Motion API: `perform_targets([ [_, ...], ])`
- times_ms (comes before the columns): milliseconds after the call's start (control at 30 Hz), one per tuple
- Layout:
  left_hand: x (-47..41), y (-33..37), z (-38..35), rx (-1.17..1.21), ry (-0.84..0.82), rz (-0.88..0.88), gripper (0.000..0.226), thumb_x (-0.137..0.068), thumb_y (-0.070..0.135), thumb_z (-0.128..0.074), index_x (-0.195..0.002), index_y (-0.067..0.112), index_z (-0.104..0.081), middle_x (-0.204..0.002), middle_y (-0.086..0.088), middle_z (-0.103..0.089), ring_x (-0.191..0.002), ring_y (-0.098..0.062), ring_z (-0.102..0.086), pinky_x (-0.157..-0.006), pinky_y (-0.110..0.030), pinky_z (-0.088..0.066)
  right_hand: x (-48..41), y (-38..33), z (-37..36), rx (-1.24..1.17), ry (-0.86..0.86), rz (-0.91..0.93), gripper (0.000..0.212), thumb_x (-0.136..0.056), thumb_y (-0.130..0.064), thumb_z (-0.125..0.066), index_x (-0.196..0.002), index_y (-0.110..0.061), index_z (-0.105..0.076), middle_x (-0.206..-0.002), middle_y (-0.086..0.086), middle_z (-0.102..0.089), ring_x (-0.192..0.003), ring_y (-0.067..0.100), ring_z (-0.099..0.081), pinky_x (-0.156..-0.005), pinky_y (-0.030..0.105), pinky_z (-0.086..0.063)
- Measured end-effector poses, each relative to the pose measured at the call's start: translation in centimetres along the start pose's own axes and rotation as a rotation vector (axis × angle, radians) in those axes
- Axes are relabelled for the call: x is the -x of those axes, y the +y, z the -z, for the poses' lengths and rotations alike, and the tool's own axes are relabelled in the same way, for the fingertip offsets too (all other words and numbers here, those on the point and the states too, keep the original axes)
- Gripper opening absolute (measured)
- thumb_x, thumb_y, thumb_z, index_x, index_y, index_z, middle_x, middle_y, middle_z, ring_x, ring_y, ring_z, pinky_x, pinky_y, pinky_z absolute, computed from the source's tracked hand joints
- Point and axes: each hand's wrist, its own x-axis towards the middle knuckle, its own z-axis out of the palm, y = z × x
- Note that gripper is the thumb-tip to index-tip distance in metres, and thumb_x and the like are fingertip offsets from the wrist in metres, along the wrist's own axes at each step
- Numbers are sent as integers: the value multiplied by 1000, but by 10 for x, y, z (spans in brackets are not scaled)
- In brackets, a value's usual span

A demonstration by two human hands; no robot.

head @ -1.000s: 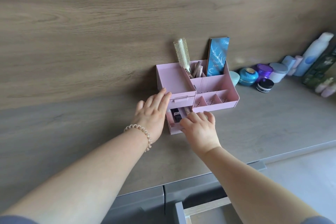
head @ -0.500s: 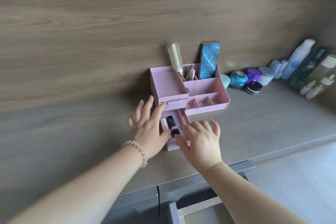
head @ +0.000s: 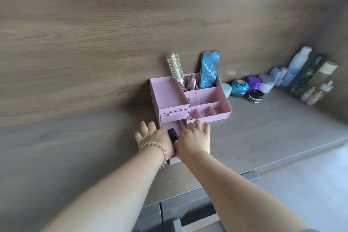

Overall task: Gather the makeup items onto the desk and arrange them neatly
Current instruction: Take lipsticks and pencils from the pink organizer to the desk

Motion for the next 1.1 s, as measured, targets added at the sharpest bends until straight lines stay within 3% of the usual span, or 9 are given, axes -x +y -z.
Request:
perform_targets([
  [200, 9, 1, -6, 86, 228, -36, 22, -79, 38, -47, -100, 31, -47, -132, -2, -35, -138, -31, -12, -98, -44, -24, -6, -3, 1, -12, 7, -17, 28, -82, -29, -49, -102, -19, -67, -117, 3, -57, -129, 28, -27, -112, 49, -6],
  [367, 25, -1, -2, 300, 495, -138, 29, -77, 29, -53, -105, 34, -46, -100, 2, -59, -101, -28, -49, -79, -34, -35, 6, 7, 15, -190, 188, -131, 7, -75, -28, -56, -77, -23, -59, -81, 0, -61, -106, 24, -46, -104, 40, -17],
  [500, 47, 27, 18, 707, 372, -306, 45, -83, 12, -52, -114, 41, -37, -93, -3, -68, -84, -32, -64, -65, -33, -50, 39, 31, 27, -406, 327, -318, 15, -70, -31, -55, -65, -17, -53, -59, -3, -55, -69, 24, -52, -80, 31, -28],
  [567, 63, 58, 25, 760, 328, -405, 50, -82, 7, -54, -117, 38, -37, -95, -5, -68, -83, -30, -65, -67, -33, -51, 65, 53, 30, -702, 334, -472, 11, -72, -29, -55, -75, -20, -60, -65, -5, -61, -68, 22, -57, -79, 34, -40],
  [633, 88, 98, 24, 803, 229, -531, 51, -83, 6, -57, -121, 33, -38, -98, -5, -65, -82, -27, -65, -63, -30, -49, 99, 86, 33, -943, 392, -634, 26, -74, -33, -56, -98, -29, -65, -83, -8, -66, -78, 20, -62, -80, 38, -51],
  [700, 111, 131, 17, 797, 157, -608, 53, -85, 10, -60, -126, 32, -34, -99, -4, -62, -80, -24, -64, -61, -28, -49, 132, 116, 35, -959, 432, -689, 34, -75, -32, -53, -108, -29, -63, -93, -2, -62, -84, 21, -59, -78, 37, -51],
  [767, 143, 162, 7, 780, 74, -683, 55, -86, 13, -61, -127, 34, -30, -98, -4, -61, -79, -23, -64, -65, -32, -54, 172, 147, 36, -947, 438, -776, 27, -75, -30, -51, -99, -31, -63, -93, 2, -57, -81, 24, -55, -72, 37, -48],
  [867, 199, 196, -17, 723, -79, -818, 56, -86, 15, -60, -127, 34, -28, -92, 0, -60, -77, -25, -64, -70, -38, -56, 243, 188, 43, -972, 516, -962, 24, -72, -28, -54, -85, -48, -56, -97, -1, -60, -84, 26, -61, -80, 46, -53],
  [1100, 322, 280, -67, 551, -306, -1068, 51, -84, 15, -63, -125, 25, -35, -100, 4, -62, -82, -17, -62, -70, -31, -48, 406, 268, 41, -881, 606, -1217, 21, -70, -21, -62, -74, -33, -45, -79, -10, -61, -81, 20, -62, -84, 46, -49],
])
